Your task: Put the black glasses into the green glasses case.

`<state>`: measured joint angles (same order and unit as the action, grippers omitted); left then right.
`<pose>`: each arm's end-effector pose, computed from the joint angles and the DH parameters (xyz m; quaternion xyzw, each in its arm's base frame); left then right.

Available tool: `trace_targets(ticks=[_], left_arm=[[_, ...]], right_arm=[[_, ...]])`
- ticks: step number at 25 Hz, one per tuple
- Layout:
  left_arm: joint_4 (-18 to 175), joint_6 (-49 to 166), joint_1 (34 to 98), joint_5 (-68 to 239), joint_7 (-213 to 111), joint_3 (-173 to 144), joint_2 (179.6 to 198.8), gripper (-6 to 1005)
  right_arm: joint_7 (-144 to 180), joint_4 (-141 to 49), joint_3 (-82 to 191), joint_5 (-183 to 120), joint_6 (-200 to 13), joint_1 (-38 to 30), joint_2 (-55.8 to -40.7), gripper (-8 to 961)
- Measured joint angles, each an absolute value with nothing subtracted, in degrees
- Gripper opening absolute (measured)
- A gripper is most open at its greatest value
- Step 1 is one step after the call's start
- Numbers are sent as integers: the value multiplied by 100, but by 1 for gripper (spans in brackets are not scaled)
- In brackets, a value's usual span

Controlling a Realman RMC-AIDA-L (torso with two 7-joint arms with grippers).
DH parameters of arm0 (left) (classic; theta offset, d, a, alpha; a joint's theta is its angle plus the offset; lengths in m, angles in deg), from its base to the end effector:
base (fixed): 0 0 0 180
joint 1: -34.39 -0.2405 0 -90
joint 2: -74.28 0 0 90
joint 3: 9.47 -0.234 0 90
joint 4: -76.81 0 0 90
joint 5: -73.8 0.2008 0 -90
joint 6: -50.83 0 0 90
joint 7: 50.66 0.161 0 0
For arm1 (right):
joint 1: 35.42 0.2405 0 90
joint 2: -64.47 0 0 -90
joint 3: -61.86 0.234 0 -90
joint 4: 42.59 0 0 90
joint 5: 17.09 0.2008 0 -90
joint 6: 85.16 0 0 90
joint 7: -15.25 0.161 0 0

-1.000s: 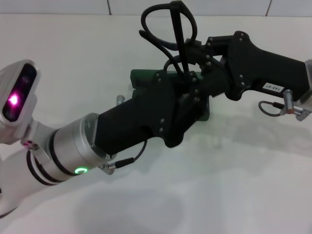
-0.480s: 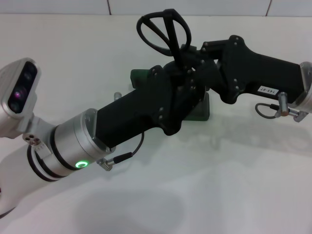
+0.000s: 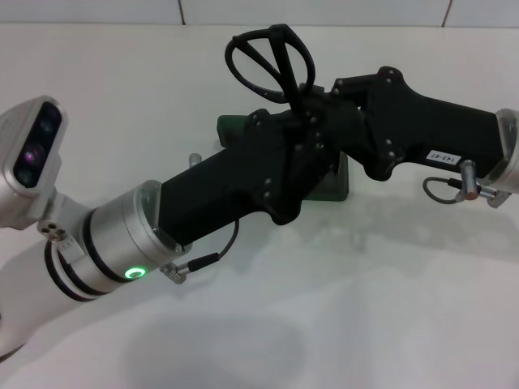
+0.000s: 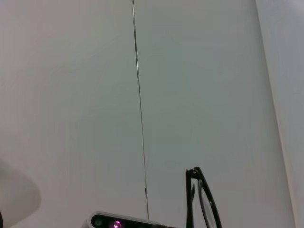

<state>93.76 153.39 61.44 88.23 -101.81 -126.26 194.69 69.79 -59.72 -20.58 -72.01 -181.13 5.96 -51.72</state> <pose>-0.1416 0.2468 -0.0413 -0.7844 -0.1389 -0.6025 0.0488 0.1164 0.3133 -0.0282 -0.8786 0.0215 0.4754 0.0392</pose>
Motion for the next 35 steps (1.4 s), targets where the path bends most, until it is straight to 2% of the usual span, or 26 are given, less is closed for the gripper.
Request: trace_targets(ticks=[10, 16, 18, 23, 24, 27, 35], left_arm=[[9075, 15640, 6057, 8863, -10159, -12639, 19425, 28], [8895, 16243, 5779, 8838, -9997, -12548, 19222, 29], [8814, 16455, 5635, 8834, -9974, -12364, 19117, 29], [8716, 16687, 5238, 8834, -9966, -11895, 18946, 28], [8713, 16701, 4986, 8834, -9965, -11646, 18895, 28], [8712, 16705, 4857, 8836, -9965, -11500, 18869, 28], [8703, 16707, 4921, 8874, -9962, -11412, 18867, 29]], right_arm=[[7002, -6058, -1833, -7126, -18017, 455, -5109, 60], [7299, -6816, -1837, -7460, -17414, 132, -5012, 60], [7668, -7414, -1837, -7991, -17121, -14, -5002, 61], [8901, -10102, -2208, -9873, -16227, -976, -5153, 61], [9156, -10724, -2488, -10201, -15866, -1226, -5146, 61], [9769, -12065, -3087, -11145, -15045, -1676, -5123, 61], [11059, -13375, -3505, -13056, -14561, -1656, -5149, 61]])
